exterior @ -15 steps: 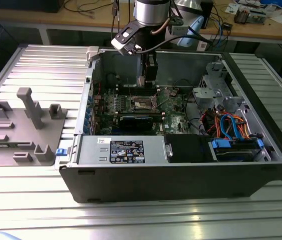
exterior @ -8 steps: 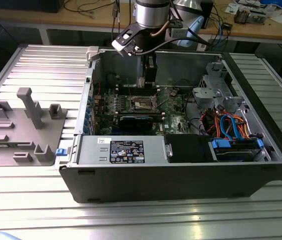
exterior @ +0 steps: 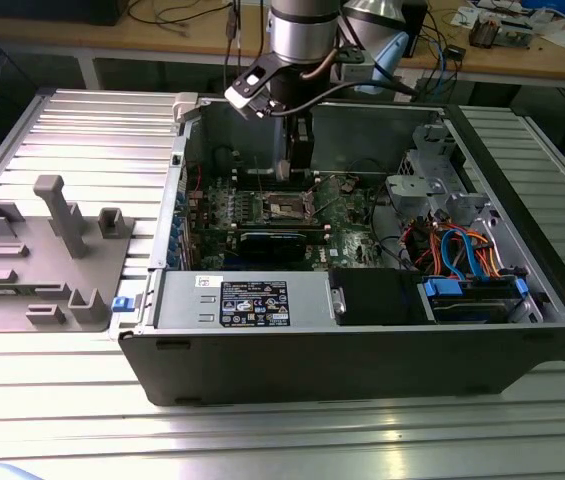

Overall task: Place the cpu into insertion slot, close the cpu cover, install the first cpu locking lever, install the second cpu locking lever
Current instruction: 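Place the cpu into insertion slot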

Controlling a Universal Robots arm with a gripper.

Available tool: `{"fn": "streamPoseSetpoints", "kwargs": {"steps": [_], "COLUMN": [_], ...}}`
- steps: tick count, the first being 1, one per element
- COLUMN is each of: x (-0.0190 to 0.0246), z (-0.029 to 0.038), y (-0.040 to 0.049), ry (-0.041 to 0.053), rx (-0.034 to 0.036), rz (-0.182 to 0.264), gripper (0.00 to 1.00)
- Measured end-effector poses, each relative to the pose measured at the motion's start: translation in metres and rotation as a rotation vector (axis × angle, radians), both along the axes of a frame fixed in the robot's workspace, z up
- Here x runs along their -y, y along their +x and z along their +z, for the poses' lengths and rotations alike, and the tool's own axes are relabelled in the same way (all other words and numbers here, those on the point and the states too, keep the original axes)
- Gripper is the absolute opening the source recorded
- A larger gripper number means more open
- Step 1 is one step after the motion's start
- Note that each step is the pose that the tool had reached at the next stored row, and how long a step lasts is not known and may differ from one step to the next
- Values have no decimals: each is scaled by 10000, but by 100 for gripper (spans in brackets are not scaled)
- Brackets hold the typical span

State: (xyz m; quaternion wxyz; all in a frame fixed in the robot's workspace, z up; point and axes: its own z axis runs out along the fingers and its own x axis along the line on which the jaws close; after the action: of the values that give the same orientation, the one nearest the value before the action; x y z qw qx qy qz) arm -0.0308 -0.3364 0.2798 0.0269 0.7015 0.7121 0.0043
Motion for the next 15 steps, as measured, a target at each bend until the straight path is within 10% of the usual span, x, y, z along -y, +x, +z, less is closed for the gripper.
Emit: {"fn": "streamPoseSetpoints", "kwargs": {"steps": [15], "x": [0], "z": [-95], "y": [0], "ry": [0], "rx": [4], "rz": [-3], "gripper": [55]}}
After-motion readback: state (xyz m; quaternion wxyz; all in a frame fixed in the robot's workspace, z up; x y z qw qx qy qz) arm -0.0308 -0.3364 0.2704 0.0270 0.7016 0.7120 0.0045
